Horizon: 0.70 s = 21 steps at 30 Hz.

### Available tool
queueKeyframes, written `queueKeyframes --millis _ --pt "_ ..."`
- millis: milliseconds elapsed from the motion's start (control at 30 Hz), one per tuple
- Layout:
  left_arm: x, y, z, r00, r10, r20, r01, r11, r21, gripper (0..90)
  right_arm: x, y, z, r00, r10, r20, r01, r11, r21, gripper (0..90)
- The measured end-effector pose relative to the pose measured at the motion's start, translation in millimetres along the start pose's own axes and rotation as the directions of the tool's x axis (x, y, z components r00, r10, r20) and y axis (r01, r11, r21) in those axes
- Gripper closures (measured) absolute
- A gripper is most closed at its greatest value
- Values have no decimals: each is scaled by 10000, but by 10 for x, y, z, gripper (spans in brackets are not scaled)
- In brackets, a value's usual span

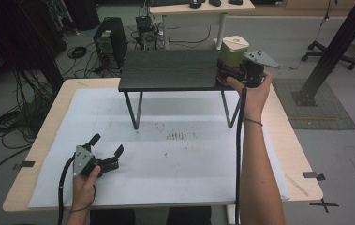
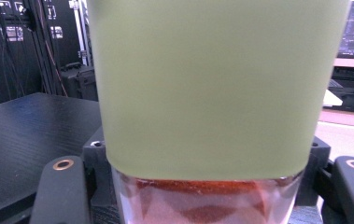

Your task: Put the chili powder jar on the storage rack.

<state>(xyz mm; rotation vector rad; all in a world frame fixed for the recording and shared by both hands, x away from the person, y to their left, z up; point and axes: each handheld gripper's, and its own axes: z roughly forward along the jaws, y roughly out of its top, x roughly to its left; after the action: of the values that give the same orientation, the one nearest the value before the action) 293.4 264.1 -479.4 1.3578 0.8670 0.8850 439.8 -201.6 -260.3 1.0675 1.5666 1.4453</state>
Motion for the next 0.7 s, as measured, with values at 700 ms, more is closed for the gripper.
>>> queueKeyframes --millis 700 --pt "-1 0 0 10000 -15 5 15 10000 4 4 -36 -16 9 9997 259 -9 -259 9989 -388 166"
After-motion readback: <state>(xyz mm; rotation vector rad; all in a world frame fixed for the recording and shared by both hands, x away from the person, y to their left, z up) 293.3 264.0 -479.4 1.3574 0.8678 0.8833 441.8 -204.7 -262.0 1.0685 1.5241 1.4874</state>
